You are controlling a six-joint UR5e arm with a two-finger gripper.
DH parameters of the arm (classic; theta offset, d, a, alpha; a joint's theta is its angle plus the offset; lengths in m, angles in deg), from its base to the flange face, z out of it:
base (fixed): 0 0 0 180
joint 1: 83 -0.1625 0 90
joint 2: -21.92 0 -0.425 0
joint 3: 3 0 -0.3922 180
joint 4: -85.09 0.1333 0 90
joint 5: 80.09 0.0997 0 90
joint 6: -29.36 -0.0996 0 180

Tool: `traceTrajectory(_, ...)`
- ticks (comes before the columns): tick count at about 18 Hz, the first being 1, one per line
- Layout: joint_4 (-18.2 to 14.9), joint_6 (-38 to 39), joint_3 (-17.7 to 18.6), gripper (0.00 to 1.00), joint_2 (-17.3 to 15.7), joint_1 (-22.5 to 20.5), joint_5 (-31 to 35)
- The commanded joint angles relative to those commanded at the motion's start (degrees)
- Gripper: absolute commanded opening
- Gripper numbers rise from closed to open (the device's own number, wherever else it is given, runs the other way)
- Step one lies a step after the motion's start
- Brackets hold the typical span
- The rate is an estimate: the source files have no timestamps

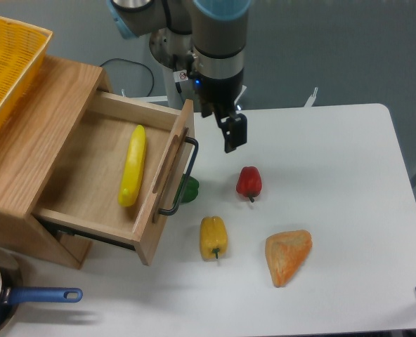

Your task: Place the banana in the top drawer

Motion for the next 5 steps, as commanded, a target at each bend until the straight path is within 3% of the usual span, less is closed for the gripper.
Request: traceTrajectory(5,0.61,0.0,-0.09,1.0,0.53,-1.41,0.0)
